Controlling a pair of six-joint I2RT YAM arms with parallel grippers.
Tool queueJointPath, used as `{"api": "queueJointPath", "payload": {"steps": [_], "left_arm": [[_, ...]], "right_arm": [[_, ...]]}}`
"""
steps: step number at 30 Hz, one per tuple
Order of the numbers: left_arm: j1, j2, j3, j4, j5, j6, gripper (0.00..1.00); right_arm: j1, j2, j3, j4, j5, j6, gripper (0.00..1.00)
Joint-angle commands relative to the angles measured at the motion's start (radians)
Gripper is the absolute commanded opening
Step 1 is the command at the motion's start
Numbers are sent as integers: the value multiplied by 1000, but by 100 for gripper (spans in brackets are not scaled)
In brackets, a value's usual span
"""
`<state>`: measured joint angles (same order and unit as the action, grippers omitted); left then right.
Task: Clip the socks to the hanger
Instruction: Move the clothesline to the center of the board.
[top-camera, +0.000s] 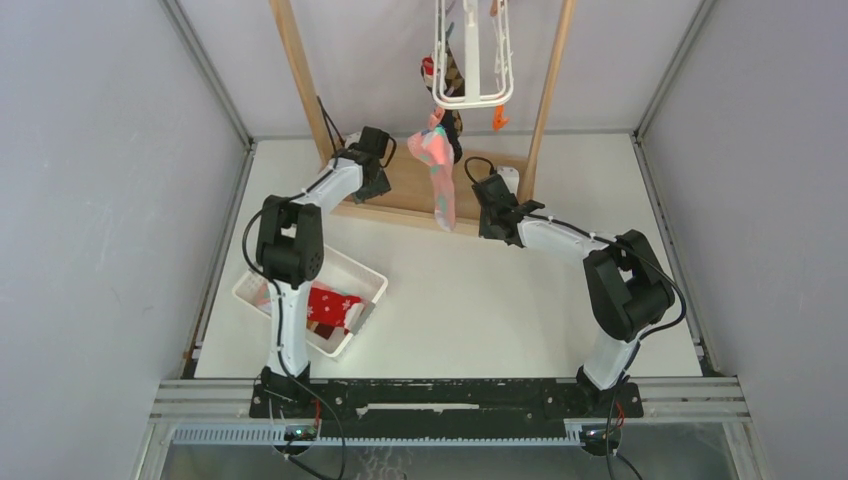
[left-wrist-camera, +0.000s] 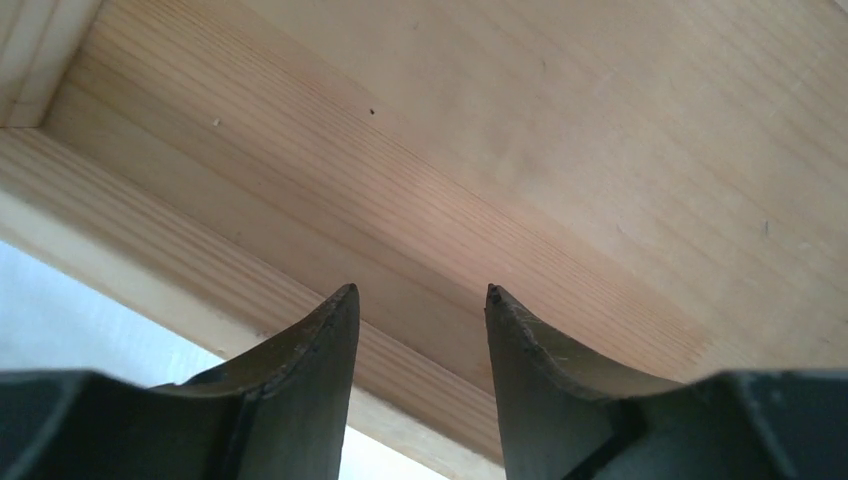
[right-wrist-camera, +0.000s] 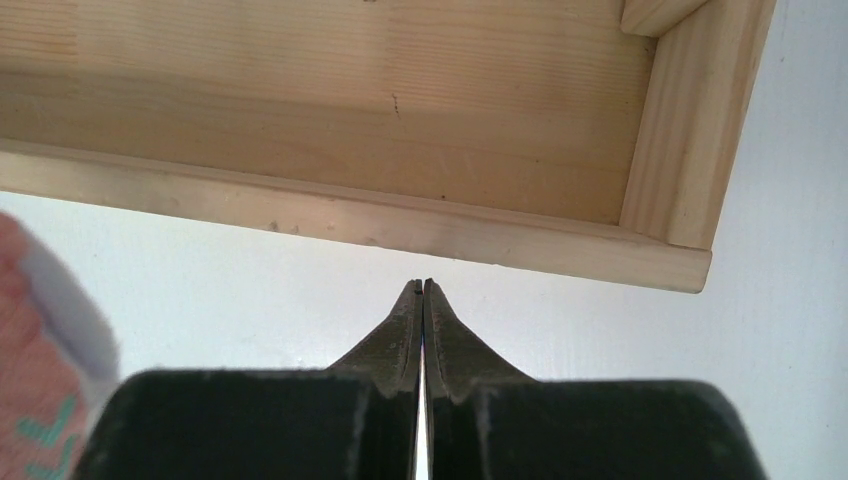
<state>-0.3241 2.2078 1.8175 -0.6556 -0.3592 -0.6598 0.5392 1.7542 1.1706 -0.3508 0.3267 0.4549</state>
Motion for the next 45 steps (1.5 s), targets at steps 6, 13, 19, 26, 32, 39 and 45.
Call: {"api": "queueJointPath", "payload": {"steps": [6, 13, 19, 26, 32, 39, 45], "left_arm": [[3, -76, -172, 48, 51, -36, 36], [-4, -161, -367, 92, 18, -18, 35], [-14, -213, -502, 138, 10, -4, 34], [-16, -268, -580, 170, -6, 20, 34], [-23, -308, -597, 173, 22, 36, 34], [-58, -353, -618, 174, 13, 37, 32], [-97, -359, -635, 194, 39, 35, 32]], "right_arm": [[1, -30, 0, 29, -13, -13, 4], [1, -32, 0, 24, -8, -9, 5], [2, -48, -20, 42, 14, 5, 5], [-21, -92, -70, 79, 42, 26, 11], [-29, -200, -164, 166, 117, 43, 10], [-59, -153, -169, 210, 53, 47, 13], [-77, -78, -125, 192, 40, 52, 14]]}}
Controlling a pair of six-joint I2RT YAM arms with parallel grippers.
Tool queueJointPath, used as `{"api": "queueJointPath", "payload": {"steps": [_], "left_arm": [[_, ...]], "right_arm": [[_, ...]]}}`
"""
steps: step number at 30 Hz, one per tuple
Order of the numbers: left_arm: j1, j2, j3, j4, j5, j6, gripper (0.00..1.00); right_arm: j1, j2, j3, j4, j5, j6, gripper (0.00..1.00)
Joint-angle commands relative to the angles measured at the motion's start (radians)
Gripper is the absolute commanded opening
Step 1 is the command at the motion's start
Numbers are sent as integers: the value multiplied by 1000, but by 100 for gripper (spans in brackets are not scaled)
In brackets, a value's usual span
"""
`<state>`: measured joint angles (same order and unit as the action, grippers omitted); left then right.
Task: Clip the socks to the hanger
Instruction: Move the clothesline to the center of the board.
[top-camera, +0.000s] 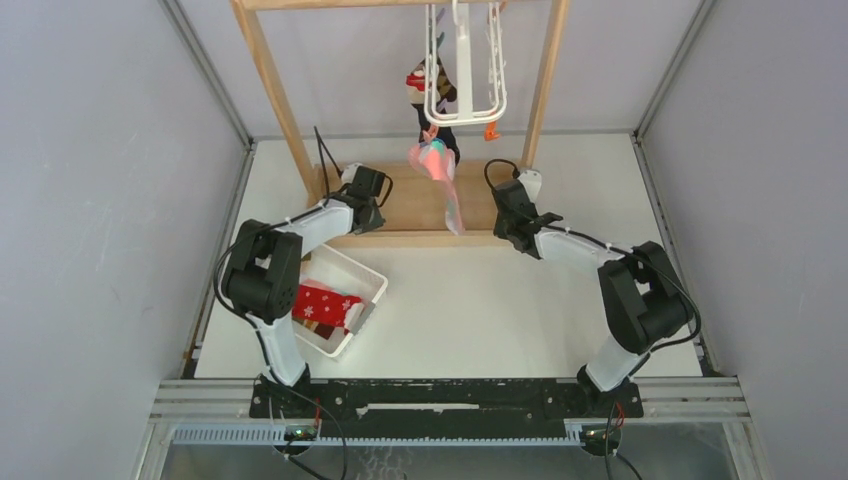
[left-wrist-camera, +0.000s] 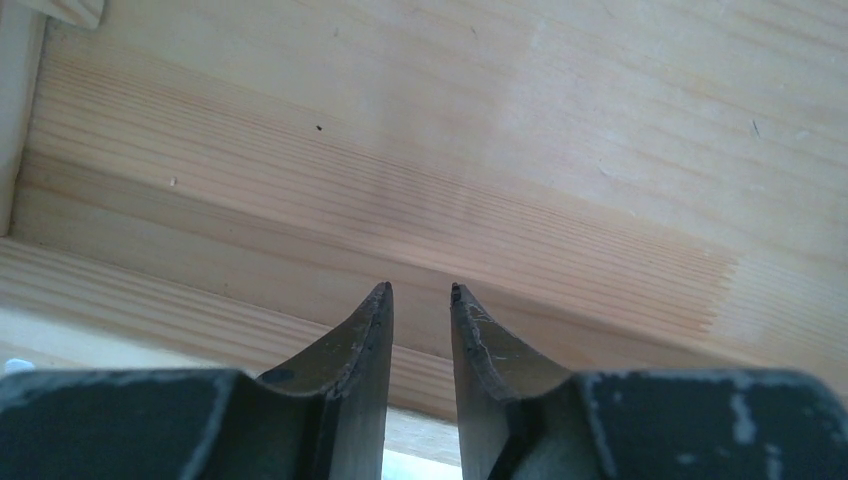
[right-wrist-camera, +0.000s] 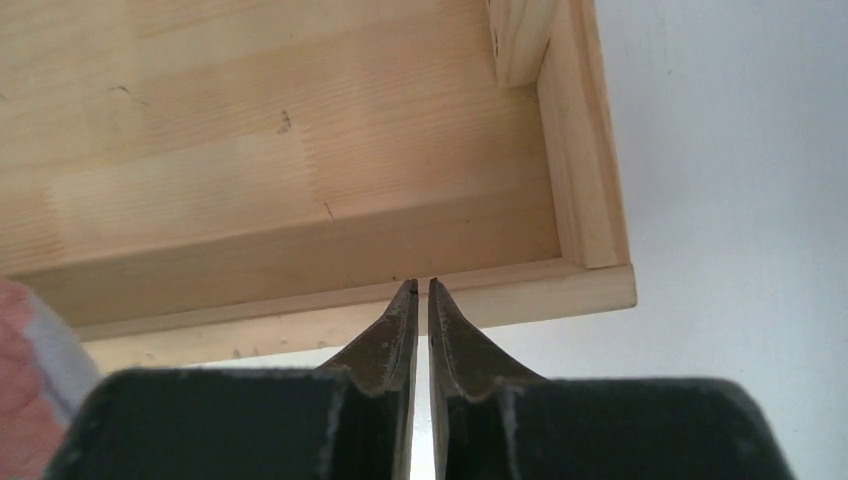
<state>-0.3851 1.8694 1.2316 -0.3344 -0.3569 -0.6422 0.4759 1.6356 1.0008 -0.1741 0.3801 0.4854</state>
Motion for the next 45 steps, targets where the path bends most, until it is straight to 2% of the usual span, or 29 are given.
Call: {"api": "queueJointPath", "payload": {"steps": [1, 12, 19, 25, 33, 35, 37, 43, 45], "left_arm": [[-38, -21, -49, -127, 41, 20, 32], [-47, -69, -70, -124, 52, 22, 31], [-48, -76, -73, -127, 54, 23, 32], [-53, -91, -80, -127, 77, 17, 31], [-61, -95, -77, -138, 89, 12, 32], [-61, -102, -78, -139, 71, 12, 36], [-63, -123, -89, -126, 43, 10, 47], [-68, -236, -143, -57, -33, 24, 89], [-76, -287, -171, -33, -68, 28, 96]], "right_arm": [[-20, 49, 54, 4, -20, 25, 14], [-35, 126, 132, -70, -51, 21, 15], [-13, 246, 302, -293, -24, 21, 9], [7, 208, 292, -324, 34, 25, 9], [-9, 199, 281, -350, -13, 44, 7], [-7, 178, 258, -322, -15, 48, 6], [-6, 140, 221, -274, -22, 47, 5], [1, 28, 128, -168, -15, 43, 5], [8, 5, 111, -152, 3, 43, 5]]}}
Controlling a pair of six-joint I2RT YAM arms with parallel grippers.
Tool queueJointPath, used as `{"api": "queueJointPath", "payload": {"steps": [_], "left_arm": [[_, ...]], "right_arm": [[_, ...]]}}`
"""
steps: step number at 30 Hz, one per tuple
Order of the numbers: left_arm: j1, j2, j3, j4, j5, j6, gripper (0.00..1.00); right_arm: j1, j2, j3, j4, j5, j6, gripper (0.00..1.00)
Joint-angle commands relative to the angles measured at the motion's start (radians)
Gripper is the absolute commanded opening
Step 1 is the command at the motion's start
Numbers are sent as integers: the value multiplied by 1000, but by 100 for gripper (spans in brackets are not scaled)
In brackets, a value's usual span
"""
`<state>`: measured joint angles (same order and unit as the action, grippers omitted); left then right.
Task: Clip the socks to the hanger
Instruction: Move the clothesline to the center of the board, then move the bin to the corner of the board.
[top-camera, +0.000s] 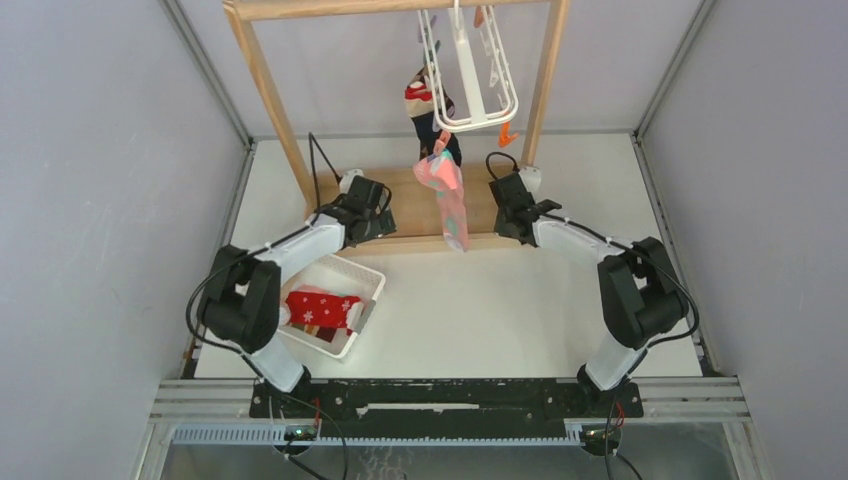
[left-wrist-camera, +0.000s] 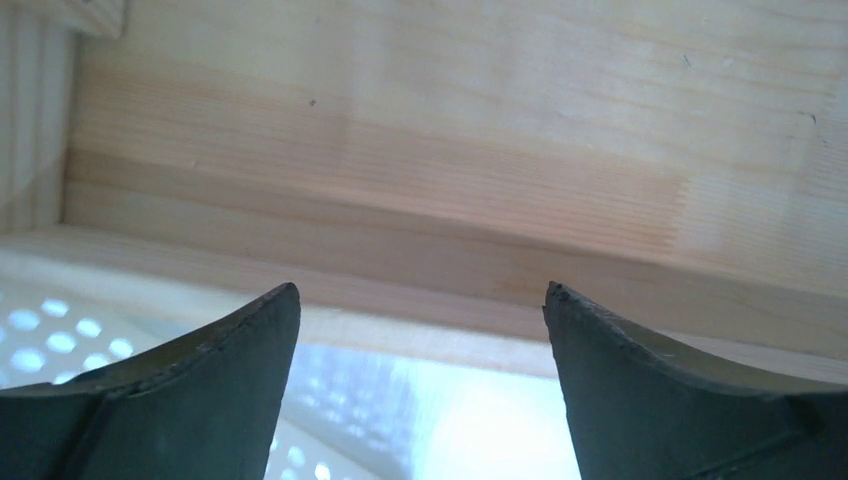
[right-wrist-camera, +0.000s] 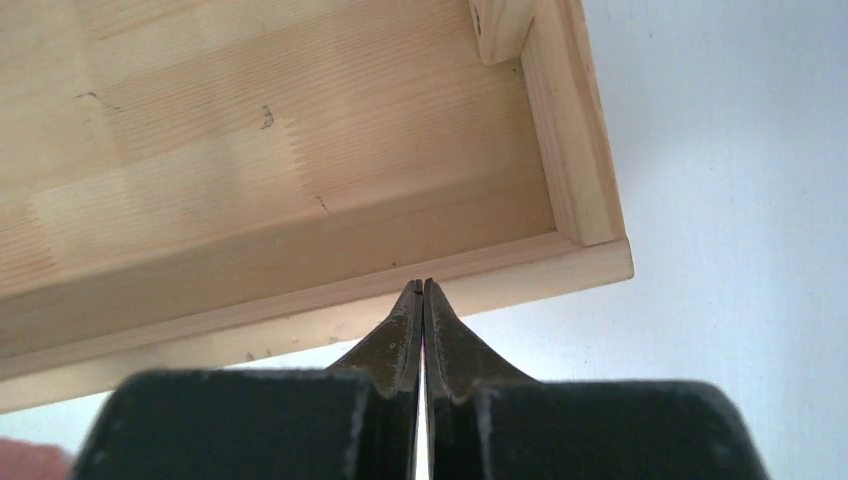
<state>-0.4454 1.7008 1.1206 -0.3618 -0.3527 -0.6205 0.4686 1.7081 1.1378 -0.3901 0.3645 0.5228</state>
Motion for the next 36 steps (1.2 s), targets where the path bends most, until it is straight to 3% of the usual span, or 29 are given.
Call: {"api": "queueJointPath", "payload": {"steps": [1, 5, 12, 18, 24, 30, 34, 36], "left_arm": [[-21, -151, -77, 10, -93, 8, 97], [-57, -286, -151, 70, -217, 2, 100], [-61, -459, -276, 17, -423, -259, 97], [-59, -479, -304, -106, -531, -483, 91], [-46, -399, -297, -138, -500, -559, 79], [17, -256, -249, -158, -422, -545, 71], [30, -198, -221, -175, -410, -521, 57], [29, -213, -233, -160, -401, -513, 41]], "right_arm": [[21, -81, -34, 75, 31, 3, 4], [58, -135, -76, 128, 94, -19, 5], [96, -255, -202, 273, 136, -61, 6], [89, -308, -251, 333, 110, -78, 8], [85, -303, -250, 335, 106, -81, 8], [77, -304, -251, 332, 96, -82, 8], [70, -307, -250, 329, 91, -78, 8], [66, -308, -250, 326, 89, -74, 8]]}}
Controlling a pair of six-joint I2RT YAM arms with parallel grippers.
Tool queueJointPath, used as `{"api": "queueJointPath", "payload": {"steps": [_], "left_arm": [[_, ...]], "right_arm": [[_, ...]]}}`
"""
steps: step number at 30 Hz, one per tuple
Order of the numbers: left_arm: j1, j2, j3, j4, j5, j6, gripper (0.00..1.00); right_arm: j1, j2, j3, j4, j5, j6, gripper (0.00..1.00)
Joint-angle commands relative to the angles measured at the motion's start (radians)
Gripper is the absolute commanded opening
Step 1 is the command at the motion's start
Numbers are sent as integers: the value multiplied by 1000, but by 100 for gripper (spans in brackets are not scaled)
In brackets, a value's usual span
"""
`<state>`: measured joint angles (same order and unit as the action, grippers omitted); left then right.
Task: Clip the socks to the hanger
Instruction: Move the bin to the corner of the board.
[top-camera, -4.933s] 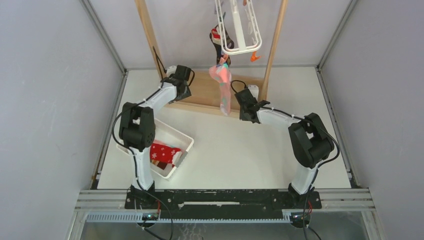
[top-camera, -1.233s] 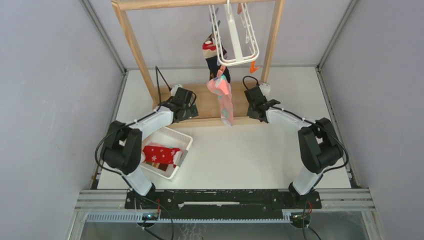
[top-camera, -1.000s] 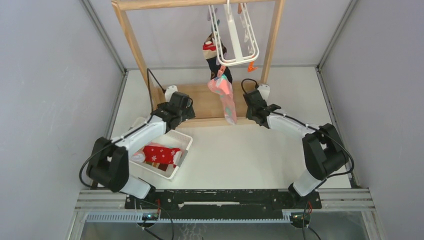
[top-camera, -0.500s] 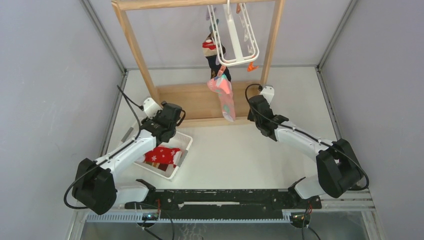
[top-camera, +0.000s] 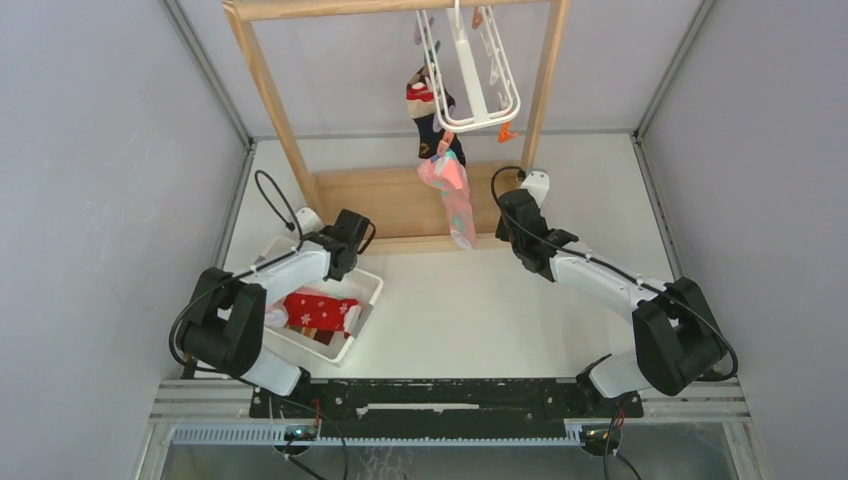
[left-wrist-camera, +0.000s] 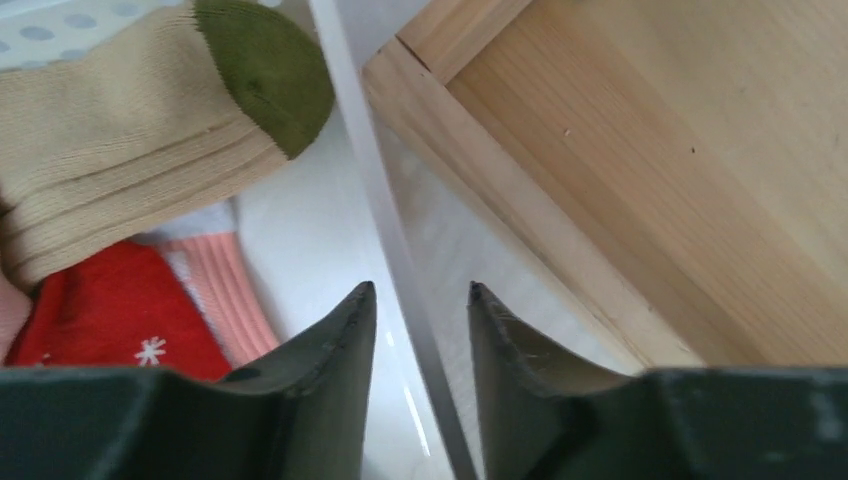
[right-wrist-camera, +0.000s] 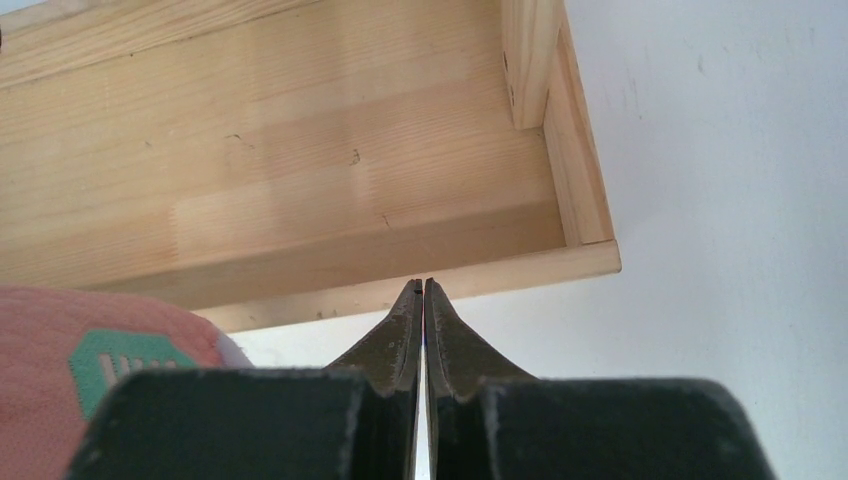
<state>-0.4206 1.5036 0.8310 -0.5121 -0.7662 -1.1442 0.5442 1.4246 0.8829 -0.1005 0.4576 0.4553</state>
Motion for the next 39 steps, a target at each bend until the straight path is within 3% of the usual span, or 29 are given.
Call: {"api": "queueJointPath", "payload": {"steps": [1, 3, 4, 22, 31, 39], "left_arm": [[4, -27, 47, 2, 19, 21, 29], [-1, -52, 32, 19, 33, 42, 3], [-4, -62, 30, 17, 34, 50, 0], [-289, -219, 107, -268, -99, -21, 0], [-425, -141, 208, -352, -122, -53, 0], [-537, 18, 317, -276, -123, 93, 0]], "right_arm": [[-12, -24, 5, 35, -6, -6, 8], [-14, -24, 5, 34, -9, -6, 8], [-16, -23, 5, 33, -10, -5, 8], [-19, -23, 11, 23, -29, 1, 7], [-18, -31, 10, 21, -28, 2, 6], [-21, -86, -24, 52, -117, 5, 2]]}}
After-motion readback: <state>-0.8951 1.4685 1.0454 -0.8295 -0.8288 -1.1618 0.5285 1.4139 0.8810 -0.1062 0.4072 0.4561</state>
